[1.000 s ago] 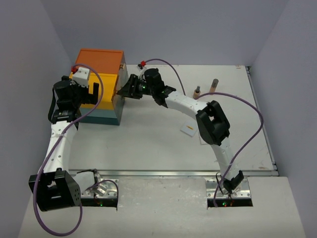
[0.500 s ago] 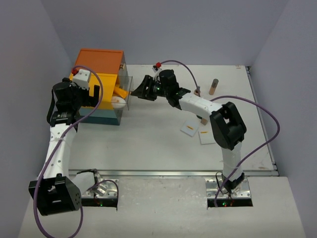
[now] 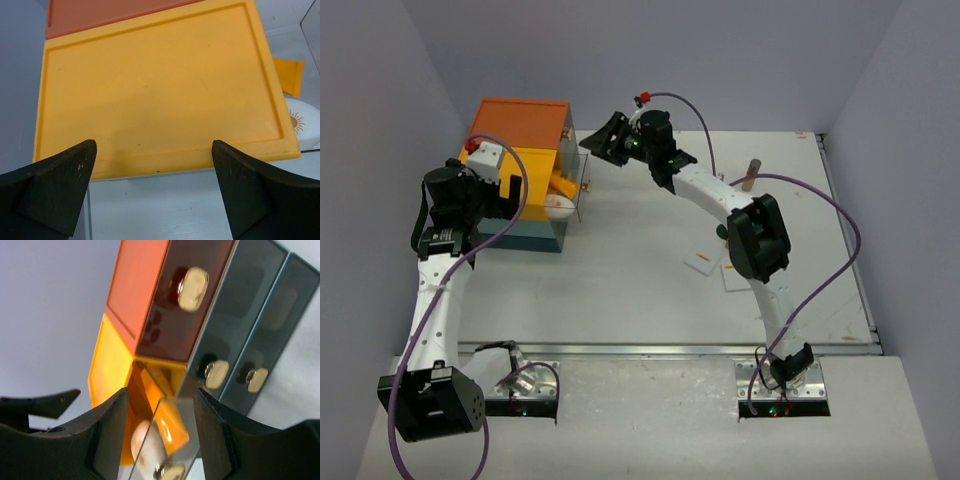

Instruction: Organize the makeup

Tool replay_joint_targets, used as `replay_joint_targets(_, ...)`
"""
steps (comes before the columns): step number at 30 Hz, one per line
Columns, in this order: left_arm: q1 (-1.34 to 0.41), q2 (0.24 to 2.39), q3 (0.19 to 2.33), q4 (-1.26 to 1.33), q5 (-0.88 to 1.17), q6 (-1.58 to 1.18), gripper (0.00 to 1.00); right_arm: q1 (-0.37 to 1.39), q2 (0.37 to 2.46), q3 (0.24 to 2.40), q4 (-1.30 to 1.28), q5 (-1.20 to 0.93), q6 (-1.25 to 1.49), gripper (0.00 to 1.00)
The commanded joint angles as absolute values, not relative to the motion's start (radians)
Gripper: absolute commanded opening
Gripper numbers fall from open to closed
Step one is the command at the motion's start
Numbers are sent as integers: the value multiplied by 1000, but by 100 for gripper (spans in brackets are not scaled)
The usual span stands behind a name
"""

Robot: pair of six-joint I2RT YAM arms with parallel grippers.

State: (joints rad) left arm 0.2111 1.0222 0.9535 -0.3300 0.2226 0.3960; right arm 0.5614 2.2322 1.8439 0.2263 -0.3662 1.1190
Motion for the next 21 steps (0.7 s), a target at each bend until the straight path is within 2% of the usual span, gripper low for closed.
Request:
replay_joint_targets(1,219,1009,975,-328,223,409,100,557,2360,2038,276,-278,1210,54)
replay_joint_targets(4,219,1025,974,-328,212,416,100,549,2431,2120,310,-239,1288,51)
replay_joint_targets(8,219,1030,965,-316,210,412,100,542,2444,2056,375,-251,1351,48)
replay_joint_targets(14,219,1040,966,-310,230,401,100,531,2240,1821,394,-198,1202,48)
replay_joint_targets(21,219,1044,977,-317,252,381,100,514,2130,1666,404,-245,1164,49)
